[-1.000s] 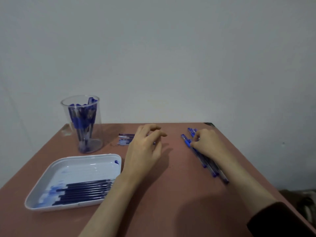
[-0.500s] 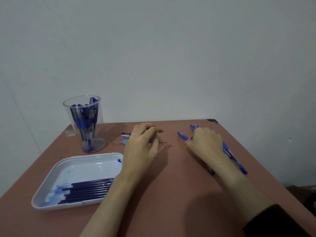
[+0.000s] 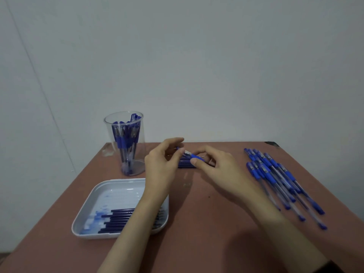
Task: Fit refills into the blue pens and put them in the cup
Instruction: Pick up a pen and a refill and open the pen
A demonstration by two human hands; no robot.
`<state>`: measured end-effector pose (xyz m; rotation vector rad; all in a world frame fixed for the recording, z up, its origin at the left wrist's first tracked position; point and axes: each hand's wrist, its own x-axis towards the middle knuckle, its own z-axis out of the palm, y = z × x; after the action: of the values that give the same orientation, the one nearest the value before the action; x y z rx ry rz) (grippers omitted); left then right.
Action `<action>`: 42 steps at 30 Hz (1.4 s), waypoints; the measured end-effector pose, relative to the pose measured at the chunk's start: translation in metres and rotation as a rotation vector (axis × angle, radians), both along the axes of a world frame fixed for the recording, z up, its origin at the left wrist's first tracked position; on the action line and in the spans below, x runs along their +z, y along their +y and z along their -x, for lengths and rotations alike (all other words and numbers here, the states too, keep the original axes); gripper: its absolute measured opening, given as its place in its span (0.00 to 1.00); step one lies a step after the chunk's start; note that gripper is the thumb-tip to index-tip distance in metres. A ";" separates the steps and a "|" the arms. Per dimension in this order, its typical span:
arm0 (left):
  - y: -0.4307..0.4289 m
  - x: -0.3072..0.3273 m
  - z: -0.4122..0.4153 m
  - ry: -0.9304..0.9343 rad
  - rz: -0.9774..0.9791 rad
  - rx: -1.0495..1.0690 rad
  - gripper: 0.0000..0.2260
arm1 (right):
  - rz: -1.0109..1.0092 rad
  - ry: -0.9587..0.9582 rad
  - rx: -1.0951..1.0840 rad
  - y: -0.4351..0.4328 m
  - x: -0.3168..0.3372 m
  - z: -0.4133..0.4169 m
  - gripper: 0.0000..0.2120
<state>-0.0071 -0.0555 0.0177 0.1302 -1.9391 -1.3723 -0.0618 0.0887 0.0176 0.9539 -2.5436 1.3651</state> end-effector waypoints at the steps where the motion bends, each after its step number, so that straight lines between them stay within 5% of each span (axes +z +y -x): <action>1: 0.002 0.000 0.000 -0.007 0.005 -0.025 0.12 | 0.016 0.020 0.002 -0.002 -0.002 0.000 0.02; 20: 0.002 0.002 -0.001 -0.118 0.032 -0.127 0.04 | 0.011 0.183 -0.138 0.008 -0.008 0.000 0.12; 25: -0.004 -0.001 0.001 -0.133 -0.038 -0.079 0.04 | -0.206 0.171 -0.225 0.013 -0.004 0.001 0.13; 34: 0.005 -0.003 -0.003 -0.591 0.534 -0.254 0.05 | -0.014 0.057 -0.284 0.023 -0.003 0.010 0.04; 42: 0.008 -0.008 -0.002 -0.585 0.587 -0.220 0.10 | 0.084 -0.023 -0.176 0.017 -0.006 0.007 0.03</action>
<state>-0.0051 -0.0474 0.0098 0.0346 -2.8436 -0.8877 -0.0684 0.1053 0.0114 0.6869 -2.4947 1.4259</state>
